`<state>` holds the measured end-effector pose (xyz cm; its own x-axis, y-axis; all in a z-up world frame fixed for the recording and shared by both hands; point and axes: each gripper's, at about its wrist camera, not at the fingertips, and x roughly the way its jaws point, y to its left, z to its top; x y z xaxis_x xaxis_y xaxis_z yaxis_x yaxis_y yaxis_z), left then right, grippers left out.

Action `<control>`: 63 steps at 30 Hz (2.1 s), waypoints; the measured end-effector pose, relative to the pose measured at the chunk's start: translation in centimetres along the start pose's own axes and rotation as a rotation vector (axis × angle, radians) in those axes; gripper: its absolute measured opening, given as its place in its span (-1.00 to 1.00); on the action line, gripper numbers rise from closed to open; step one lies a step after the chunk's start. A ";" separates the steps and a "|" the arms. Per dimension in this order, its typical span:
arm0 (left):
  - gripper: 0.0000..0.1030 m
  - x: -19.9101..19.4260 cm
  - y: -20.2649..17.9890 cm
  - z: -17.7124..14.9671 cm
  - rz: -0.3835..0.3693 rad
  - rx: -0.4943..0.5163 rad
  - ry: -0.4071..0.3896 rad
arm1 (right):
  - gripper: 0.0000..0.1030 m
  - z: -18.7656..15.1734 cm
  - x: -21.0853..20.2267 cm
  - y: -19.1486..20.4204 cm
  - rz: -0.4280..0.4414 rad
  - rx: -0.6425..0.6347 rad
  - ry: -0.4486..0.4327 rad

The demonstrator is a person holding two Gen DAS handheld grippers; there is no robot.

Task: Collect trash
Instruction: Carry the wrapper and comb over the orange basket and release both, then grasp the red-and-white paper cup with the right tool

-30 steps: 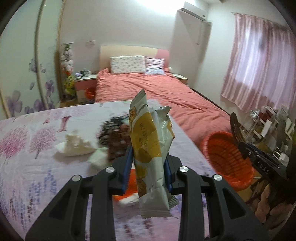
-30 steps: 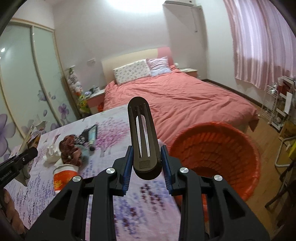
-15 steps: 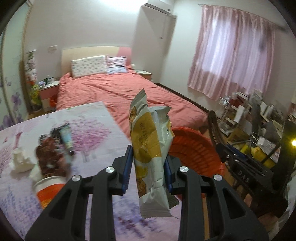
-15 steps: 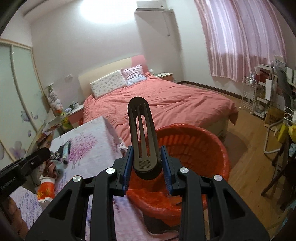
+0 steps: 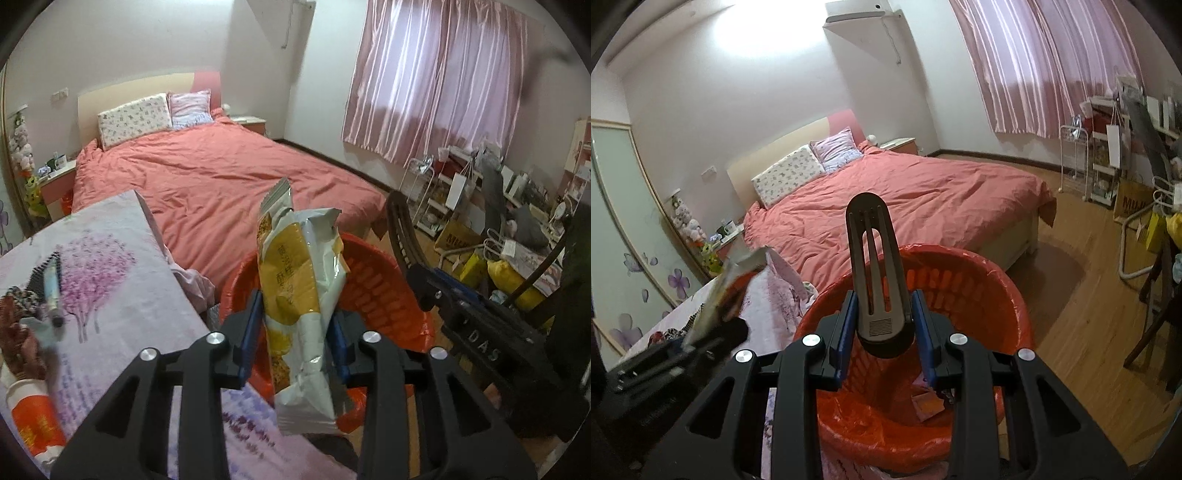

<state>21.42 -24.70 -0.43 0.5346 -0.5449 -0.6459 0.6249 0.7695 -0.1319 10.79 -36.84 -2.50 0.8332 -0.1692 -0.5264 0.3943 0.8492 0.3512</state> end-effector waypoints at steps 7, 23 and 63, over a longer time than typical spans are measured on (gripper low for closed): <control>0.11 3.0 1.2 -0.8 0.036 -0.006 0.059 | -0.03 -0.5 1.0 -1.1 -0.025 0.020 0.032; 0.29 -0.6 5.4 -2.8 0.162 -0.044 0.058 | 0.06 -0.5 -0.2 1.0 -0.058 -0.022 0.047; 0.39 -22.7 29.8 -17.0 0.620 -0.479 -0.046 | 0.65 -13.8 -0.1 29.3 0.251 -0.481 0.283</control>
<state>18.29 16.29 -2.48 0.7353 0.0259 -0.6772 -0.1030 0.9919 -0.0739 16.89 -5.08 -2.81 0.7168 0.1490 -0.6812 -0.0751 0.9877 0.1370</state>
